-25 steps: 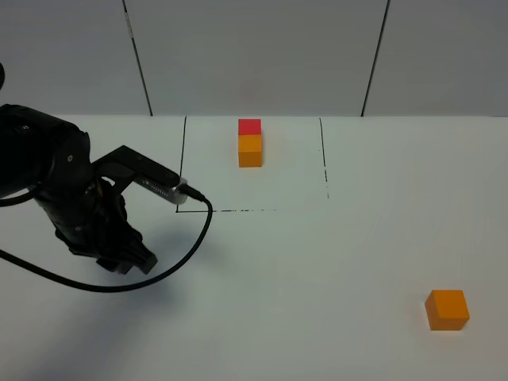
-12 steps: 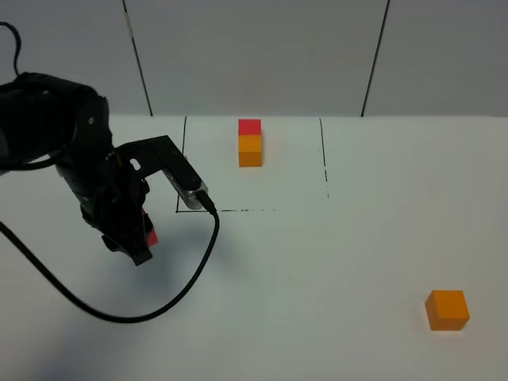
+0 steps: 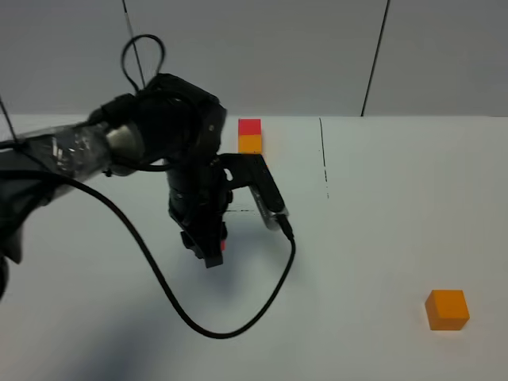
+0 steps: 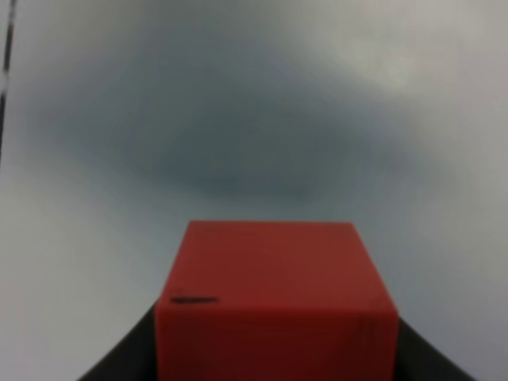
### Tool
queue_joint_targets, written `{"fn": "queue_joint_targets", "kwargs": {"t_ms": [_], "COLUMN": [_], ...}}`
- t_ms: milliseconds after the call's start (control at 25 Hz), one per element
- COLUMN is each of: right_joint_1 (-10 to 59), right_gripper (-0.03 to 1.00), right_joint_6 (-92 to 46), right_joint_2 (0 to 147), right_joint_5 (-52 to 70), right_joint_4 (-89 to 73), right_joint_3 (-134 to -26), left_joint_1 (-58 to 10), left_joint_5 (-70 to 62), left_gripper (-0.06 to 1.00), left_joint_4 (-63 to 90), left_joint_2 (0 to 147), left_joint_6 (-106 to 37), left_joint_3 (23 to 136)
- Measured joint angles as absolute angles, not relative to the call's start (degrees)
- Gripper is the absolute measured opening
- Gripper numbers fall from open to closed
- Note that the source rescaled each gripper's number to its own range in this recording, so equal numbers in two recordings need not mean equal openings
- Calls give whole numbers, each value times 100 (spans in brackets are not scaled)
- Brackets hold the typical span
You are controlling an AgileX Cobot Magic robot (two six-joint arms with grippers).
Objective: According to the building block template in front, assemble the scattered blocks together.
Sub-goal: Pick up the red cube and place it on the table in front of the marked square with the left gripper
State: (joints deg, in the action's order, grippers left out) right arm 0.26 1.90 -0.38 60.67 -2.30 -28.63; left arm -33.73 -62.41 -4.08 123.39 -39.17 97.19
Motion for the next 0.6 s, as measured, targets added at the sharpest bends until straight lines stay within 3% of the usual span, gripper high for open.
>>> {"fn": "queue_joint_targets", "kwargs": {"t_ms": [280, 600], "right_joint_1": [26, 26], "right_gripper": [81, 81], "right_joint_6": [190, 190], "right_joint_2": [-38, -38], "right_joint_5": [6067, 6067], "right_joint_4": [-230, -230], "right_joint_3": [-2863, -2863], "left_joint_1": [-3831, -3882], "left_joint_5": [-6417, -6379], "left_gripper": [0, 0], "left_joint_4": [-837, -427], "left_joint_2": [13080, 13479], "left_joint_6": [-4294, -4569], "left_joint_3": [10394, 10586]}}
